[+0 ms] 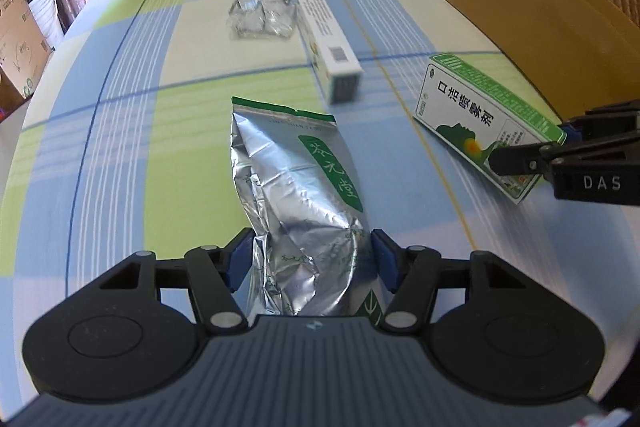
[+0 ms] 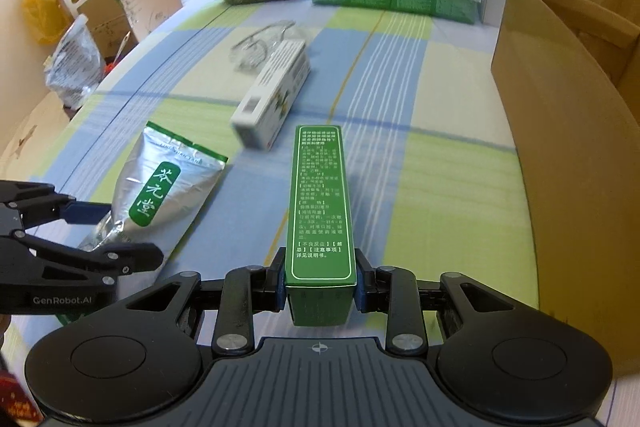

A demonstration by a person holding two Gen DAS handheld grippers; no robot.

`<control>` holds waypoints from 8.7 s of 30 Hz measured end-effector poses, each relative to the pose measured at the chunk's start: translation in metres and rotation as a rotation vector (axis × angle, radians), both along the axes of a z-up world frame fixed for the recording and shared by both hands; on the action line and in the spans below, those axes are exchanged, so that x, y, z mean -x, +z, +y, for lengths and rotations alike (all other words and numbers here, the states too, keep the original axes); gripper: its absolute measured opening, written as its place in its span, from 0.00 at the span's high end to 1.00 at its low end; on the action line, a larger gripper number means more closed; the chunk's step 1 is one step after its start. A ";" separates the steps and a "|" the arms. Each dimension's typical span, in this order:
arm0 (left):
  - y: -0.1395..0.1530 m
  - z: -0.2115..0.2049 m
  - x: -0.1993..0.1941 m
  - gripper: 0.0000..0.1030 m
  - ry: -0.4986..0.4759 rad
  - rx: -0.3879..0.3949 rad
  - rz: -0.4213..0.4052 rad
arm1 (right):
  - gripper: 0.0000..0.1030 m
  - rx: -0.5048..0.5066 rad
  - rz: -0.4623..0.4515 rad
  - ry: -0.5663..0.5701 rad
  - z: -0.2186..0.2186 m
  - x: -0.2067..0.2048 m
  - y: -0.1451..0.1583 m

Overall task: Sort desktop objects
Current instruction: 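Lift the foil bag and green box and carry them over the cardboard box, then open the left tool to drop the foil bag while the right tool drops the green box into the box, then move both tools back over the table toward the white box and plastic tray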

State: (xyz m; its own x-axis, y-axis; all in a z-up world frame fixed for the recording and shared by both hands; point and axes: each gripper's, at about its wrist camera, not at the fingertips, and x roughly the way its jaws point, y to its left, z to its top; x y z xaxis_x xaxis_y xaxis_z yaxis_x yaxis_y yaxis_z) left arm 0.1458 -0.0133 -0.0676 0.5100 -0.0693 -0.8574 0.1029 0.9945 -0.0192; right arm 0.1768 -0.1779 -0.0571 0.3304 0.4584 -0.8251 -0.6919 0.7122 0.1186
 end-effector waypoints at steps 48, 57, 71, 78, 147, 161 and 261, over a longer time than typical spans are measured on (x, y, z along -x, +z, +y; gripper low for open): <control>-0.005 -0.008 -0.015 0.54 -0.072 -0.014 0.042 | 0.67 0.106 -0.024 0.067 0.039 -0.014 -0.024; -0.001 -0.008 -0.014 0.55 -0.070 0.013 0.031 | 0.73 0.085 -0.067 0.040 0.037 -0.011 -0.017; 0.004 -0.006 -0.013 0.55 -0.058 0.034 0.019 | 0.73 0.032 -0.082 0.020 0.034 -0.010 -0.006; 0.004 -0.010 -0.014 0.55 -0.066 0.023 0.021 | 0.73 0.024 -0.073 0.003 0.027 -0.010 -0.004; 0.153 -0.190 0.044 0.55 -0.261 0.049 -0.193 | 0.73 -0.123 -0.268 -0.281 -0.183 0.025 0.150; 0.164 -0.258 -0.015 0.55 -0.307 0.113 -0.190 | 0.73 -0.081 -0.295 -0.307 -0.232 -0.045 0.159; 0.035 0.055 -0.128 0.27 -0.165 -0.148 -0.035 | 0.20 -0.033 0.042 0.151 0.112 -0.096 0.035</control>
State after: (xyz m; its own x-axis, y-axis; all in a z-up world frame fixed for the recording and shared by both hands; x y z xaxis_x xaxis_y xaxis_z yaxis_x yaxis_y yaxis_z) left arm 0.2734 0.0415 -0.0321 0.5321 -0.0292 -0.8462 0.2624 0.9559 0.1321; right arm 0.2729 -0.0662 -0.0219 0.2212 0.5273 -0.8204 -0.7846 0.5958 0.1713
